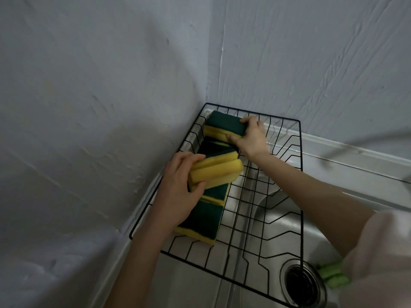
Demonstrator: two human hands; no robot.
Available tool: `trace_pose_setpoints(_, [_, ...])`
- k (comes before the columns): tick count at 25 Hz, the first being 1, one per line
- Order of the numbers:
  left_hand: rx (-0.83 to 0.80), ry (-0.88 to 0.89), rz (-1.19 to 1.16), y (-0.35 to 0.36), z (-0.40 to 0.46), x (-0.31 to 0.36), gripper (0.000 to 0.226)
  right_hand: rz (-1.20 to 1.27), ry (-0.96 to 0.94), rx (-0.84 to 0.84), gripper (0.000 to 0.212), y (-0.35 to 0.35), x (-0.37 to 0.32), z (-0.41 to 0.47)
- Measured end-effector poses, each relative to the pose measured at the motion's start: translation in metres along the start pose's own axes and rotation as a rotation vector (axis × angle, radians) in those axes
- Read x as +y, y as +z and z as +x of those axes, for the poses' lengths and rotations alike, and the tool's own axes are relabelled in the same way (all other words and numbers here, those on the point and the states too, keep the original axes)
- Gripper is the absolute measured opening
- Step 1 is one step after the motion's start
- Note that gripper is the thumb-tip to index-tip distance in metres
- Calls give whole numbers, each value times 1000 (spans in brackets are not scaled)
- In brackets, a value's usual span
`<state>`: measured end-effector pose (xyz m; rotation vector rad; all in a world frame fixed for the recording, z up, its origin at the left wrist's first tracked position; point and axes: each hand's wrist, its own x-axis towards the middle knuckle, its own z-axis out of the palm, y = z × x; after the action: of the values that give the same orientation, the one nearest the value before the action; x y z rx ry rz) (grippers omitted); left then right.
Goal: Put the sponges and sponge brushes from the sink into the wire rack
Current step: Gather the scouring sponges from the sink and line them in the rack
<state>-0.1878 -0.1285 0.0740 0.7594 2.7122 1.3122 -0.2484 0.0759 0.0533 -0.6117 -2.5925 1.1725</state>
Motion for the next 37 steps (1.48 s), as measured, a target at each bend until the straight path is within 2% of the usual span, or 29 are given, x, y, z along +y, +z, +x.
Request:
trace_pose_setpoints(5, [-1, -6, -6, 2, 2, -2, 48, -45, 0, -38, 60, 2, 3, 1])
trace_pose_setpoints(8, [7, 19, -14, -1, 1, -1, 49, 28, 42, -68, 64, -7, 2, -9])
trace_pose_setpoints(10, [28, 41, -29, -4, 2, 1, 49, 103, 109, -47, 54, -20, 0, -22])
trace_pose_setpoints(12, [41, 59, -24, -8, 6, 5, 50, 224, 237, -188, 47, -37, -3, -37])
trace_pose_setpoints(15, [33, 119, 19, -8, 14, 11, 49, 498, 416, -543, 51, -56, -8, -56])
trace_pose_setpoints(18, [22, 168, 67, -6, 20, 15, 48, 572, 398, -637, 32, -59, -11, -61])
trace_pose_setpoints(21, [-1, 197, 106, -2, 25, 18, 47, 695, 379, -567, 18, -57, -10, -59])
trace_pose_setpoints(24, [-33, 194, 102, 2, 32, 18, 44, 759, 315, -449, 22, -51, -5, -60])
trace_pose_setpoints(28, [-40, 166, 162, 10, 43, 11, 36, 566, 159, -315, 35, -42, -1, -64])
trace_pose_setpoints(37, [-49, 135, 243, 21, 60, -4, 33, 184, 57, -158, 37, -13, 10, -64])
